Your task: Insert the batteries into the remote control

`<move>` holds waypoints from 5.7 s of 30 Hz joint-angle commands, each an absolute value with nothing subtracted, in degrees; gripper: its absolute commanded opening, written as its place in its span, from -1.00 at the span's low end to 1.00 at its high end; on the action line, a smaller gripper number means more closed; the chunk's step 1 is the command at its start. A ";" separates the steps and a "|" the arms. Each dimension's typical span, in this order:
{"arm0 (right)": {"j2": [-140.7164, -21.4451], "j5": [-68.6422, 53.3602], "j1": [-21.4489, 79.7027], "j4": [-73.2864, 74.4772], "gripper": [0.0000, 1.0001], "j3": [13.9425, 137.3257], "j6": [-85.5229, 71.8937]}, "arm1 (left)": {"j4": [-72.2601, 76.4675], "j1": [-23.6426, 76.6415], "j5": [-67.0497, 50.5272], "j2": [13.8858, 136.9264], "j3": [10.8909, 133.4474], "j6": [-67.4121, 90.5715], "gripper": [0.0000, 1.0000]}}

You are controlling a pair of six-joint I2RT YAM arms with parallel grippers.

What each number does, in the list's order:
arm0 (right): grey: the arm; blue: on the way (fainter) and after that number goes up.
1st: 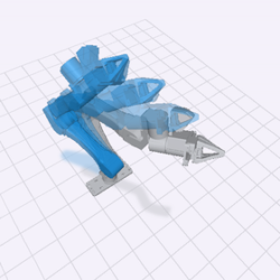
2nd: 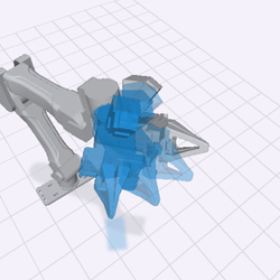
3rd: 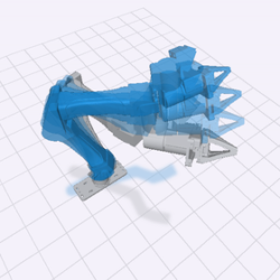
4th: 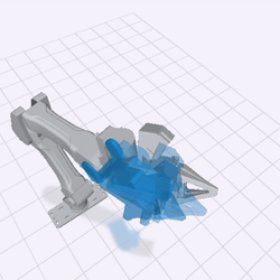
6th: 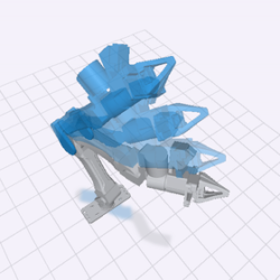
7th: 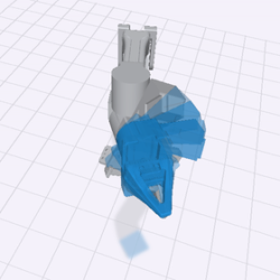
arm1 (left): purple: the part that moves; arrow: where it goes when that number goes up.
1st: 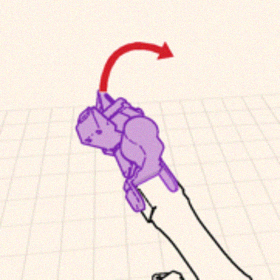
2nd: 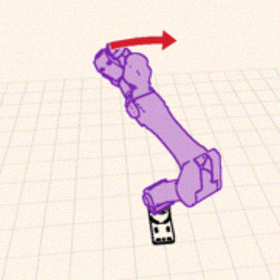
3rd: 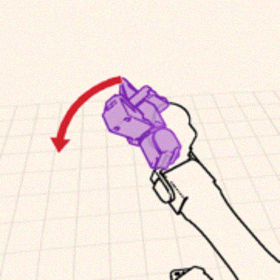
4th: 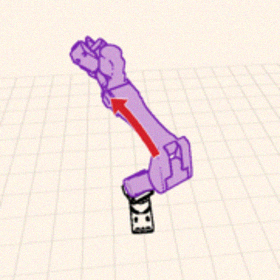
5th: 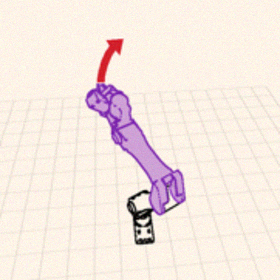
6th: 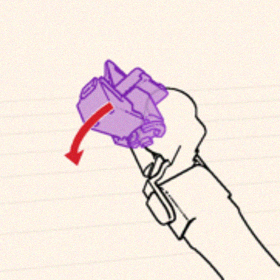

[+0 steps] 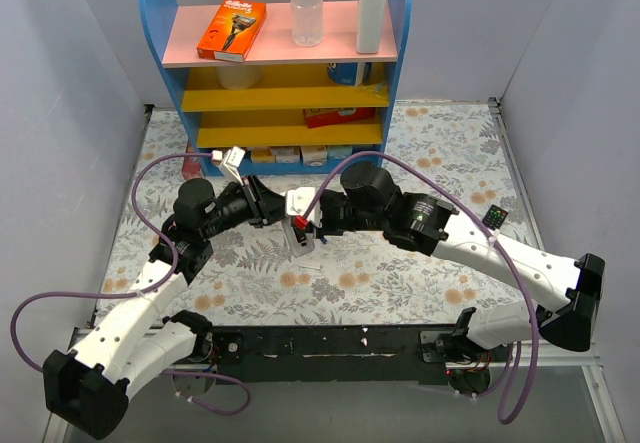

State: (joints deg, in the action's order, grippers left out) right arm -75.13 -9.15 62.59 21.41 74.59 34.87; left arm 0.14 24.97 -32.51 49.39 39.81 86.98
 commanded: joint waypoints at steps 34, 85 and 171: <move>-72.86 -7.39 62.40 6.59 -0.18 68.21 25.40 | 1.58 25.22 -31.29 50.54 42.72 87.89 -1.00; -68.38 -9.41 62.31 13.36 -0.26 71.02 27.68 | -2.19 25.14 -33.05 51.50 44.47 87.72 -1.00; -72.77 -20.21 61.88 9.15 -0.89 63.28 19.52 | 5.98 25.22 -35.07 48.52 38.50 82.97 -1.00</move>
State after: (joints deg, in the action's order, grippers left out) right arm -72.84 -19.07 61.87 10.26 62.87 23.20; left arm 1.39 24.53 -35.40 50.87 39.72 82.19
